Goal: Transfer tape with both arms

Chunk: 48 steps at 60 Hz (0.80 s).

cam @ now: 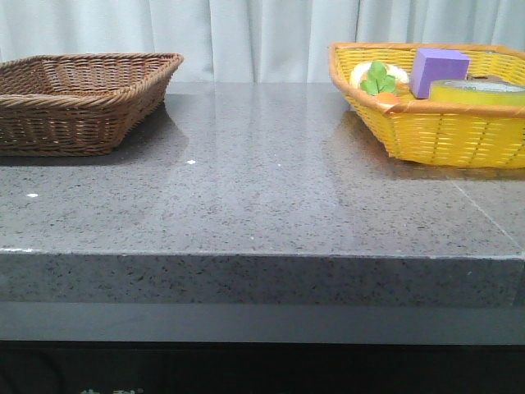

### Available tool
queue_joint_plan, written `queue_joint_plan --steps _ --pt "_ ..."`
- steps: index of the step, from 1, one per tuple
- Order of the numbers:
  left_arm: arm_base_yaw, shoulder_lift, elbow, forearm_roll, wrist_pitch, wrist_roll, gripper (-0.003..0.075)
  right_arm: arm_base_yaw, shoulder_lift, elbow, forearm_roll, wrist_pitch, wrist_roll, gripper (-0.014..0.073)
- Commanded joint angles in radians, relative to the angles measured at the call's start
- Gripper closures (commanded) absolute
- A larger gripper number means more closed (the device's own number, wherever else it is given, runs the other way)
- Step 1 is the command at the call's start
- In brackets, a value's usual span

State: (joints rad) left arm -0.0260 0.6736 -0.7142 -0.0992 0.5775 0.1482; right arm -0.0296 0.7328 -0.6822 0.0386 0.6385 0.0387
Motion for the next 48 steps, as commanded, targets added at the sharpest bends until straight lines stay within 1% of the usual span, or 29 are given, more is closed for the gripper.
queue_joint_plan --steps 1,2,4,9,13,19,26,33,48 --pt "0.003 0.006 -0.034 -0.014 -0.105 -0.002 0.0245 -0.005 0.016 -0.038 -0.011 -0.056 -0.001 0.0085" --pt "0.003 0.006 -0.036 -0.014 -0.106 -0.002 0.0225 -0.005 0.020 -0.040 -0.011 -0.054 -0.001 0.0085" --pt "0.003 0.006 -0.042 -0.014 -0.107 0.000 0.0209 -0.005 0.031 -0.052 -0.011 -0.042 -0.001 0.0086" --pt "-0.008 0.006 -0.067 -0.038 -0.093 0.002 0.0209 -0.005 0.070 -0.103 -0.011 -0.008 -0.001 0.0086" --pt "-0.033 0.006 -0.094 -0.074 -0.080 0.040 0.0209 -0.008 0.113 -0.164 -0.011 0.025 -0.001 0.0086" --pt "-0.094 0.006 -0.139 -0.131 -0.052 0.100 0.0209 -0.026 0.193 -0.266 -0.011 0.075 -0.001 0.0086" --pt "-0.167 0.006 -0.168 -0.155 -0.025 0.100 0.0209 -0.066 0.286 -0.376 -0.010 0.134 -0.001 0.0086" --pt "-0.266 0.006 -0.172 -0.199 -0.023 0.100 0.0209 -0.100 0.407 -0.503 0.005 0.203 -0.001 0.0086" --pt "-0.444 0.006 -0.172 -0.221 -0.052 0.100 0.0209 -0.108 0.653 -0.768 0.032 0.334 -0.001 0.0086"
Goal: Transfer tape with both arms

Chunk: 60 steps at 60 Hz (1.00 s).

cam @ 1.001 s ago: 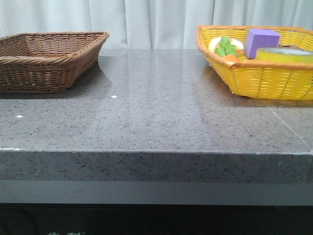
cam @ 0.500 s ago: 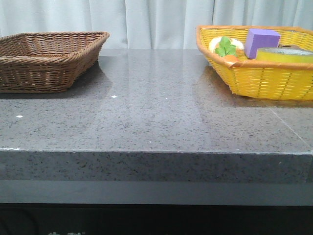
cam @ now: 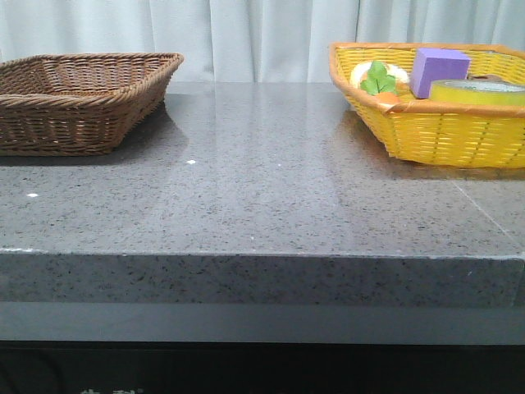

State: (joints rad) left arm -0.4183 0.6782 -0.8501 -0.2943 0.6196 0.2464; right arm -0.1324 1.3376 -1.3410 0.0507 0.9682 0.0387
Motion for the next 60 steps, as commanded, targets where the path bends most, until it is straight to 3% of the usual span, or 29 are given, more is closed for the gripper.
queue_joint_plan --steps 1,16,44,49,60 --pt "-0.061 0.002 -0.036 -0.026 -0.095 0.001 0.0209 -0.006 0.063 -0.124 0.025 0.011 -0.002 0.0086" --pt "-0.156 0.002 -0.036 -0.026 -0.115 0.001 0.0209 -0.006 0.303 -0.353 0.082 0.113 -0.021 0.0086" --pt "-0.156 0.002 -0.036 -0.026 -0.117 0.001 0.0209 -0.006 0.598 -0.555 0.151 0.155 -0.054 0.0092" --pt "-0.156 0.002 -0.036 -0.026 -0.117 0.001 0.0209 -0.006 0.624 -0.565 0.166 0.166 -0.064 0.0147" --pt "-0.156 0.002 -0.036 -0.026 -0.117 0.001 0.0209 -0.006 0.651 -0.589 0.164 0.200 -0.087 0.0367"
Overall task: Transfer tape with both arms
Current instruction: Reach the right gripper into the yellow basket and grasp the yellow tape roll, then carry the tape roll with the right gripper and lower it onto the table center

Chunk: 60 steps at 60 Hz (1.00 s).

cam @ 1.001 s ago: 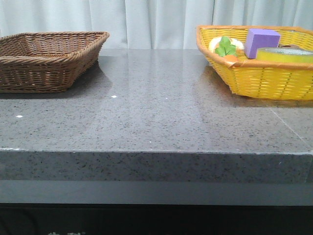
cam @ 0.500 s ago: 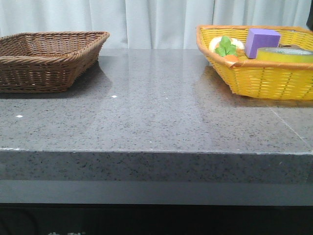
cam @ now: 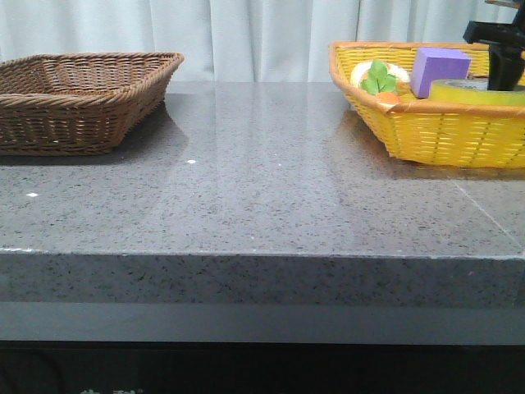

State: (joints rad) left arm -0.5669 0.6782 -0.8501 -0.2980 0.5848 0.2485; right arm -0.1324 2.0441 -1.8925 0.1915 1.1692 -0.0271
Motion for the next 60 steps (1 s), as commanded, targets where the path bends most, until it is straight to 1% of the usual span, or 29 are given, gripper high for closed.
queue_joint_plan --steps 1,5,9,24,33,43,60 --pt "-0.008 0.002 -0.036 -0.022 -0.082 -0.001 0.0209 -0.006 -0.055 -0.038 0.024 -0.001 -0.023 0.0379" --pt "-0.008 0.002 -0.036 -0.022 -0.082 -0.001 0.0209 -0.006 -0.056 -0.048 0.021 0.003 -0.024 0.0419" --pt "-0.008 0.002 -0.036 -0.022 -0.082 -0.001 0.0209 -0.006 -0.057 -0.063 0.019 0.019 -0.025 0.0432" --pt "-0.008 0.002 -0.036 -0.022 -0.082 -0.001 0.0209 -0.006 -0.065 -0.181 0.015 0.150 -0.035 0.0432" --pt "-0.008 0.002 -0.036 -0.022 -0.082 -0.001 0.0209 0.019 -0.118 -0.202 0.019 0.163 -0.039 0.0432" --pt "-0.008 0.002 -0.036 -0.022 -0.082 -0.001 0.0209 0.117 -0.190 -0.201 0.020 0.143 -0.043 0.0432" --pt "-0.008 0.002 -0.036 -0.022 -0.082 -0.001 0.0209 0.391 -0.213 -0.195 0.008 0.126 -0.061 0.0432"
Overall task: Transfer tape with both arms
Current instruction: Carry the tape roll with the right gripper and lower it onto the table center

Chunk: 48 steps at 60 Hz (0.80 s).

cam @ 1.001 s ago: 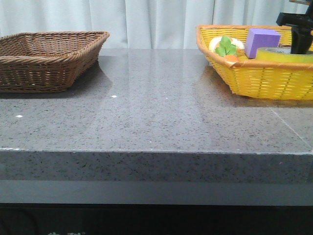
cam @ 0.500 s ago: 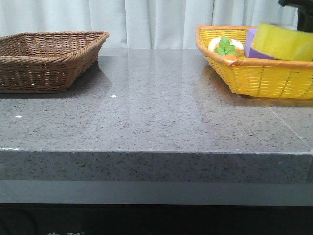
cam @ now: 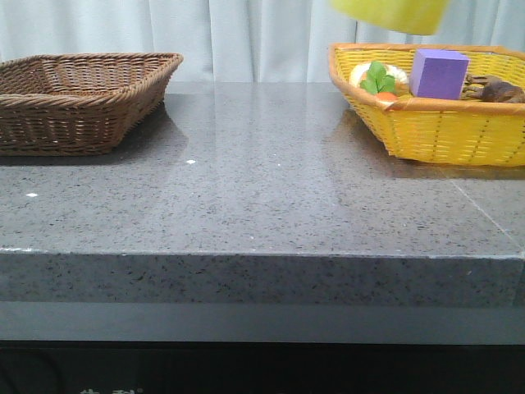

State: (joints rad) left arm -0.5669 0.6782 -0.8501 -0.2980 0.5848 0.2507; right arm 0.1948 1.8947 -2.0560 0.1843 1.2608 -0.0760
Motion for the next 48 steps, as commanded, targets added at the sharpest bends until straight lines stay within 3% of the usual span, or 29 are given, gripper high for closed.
queue_joint_plan --steps 1,12,24,41,48 --pt "-0.008 0.002 -0.036 -0.022 -0.082 -0.003 0.0209 0.077 -0.062 -0.031 0.012 0.034 -0.012 0.0432" --pt "-0.008 0.002 -0.036 -0.022 -0.082 -0.003 0.0209 0.239 -0.036 -0.031 -0.085 0.011 -0.012 0.0432" --pt "-0.008 0.002 -0.036 -0.022 -0.082 -0.003 0.0209 0.337 0.042 -0.031 -0.154 0.012 -0.012 0.0432" --pt "-0.008 0.002 -0.036 -0.022 -0.082 -0.003 0.0209 0.383 0.139 -0.033 -0.211 0.015 -0.012 0.0425" --pt "-0.008 0.002 -0.036 -0.022 -0.082 -0.003 0.0209 0.385 0.145 -0.033 -0.210 0.002 -0.012 0.0329"
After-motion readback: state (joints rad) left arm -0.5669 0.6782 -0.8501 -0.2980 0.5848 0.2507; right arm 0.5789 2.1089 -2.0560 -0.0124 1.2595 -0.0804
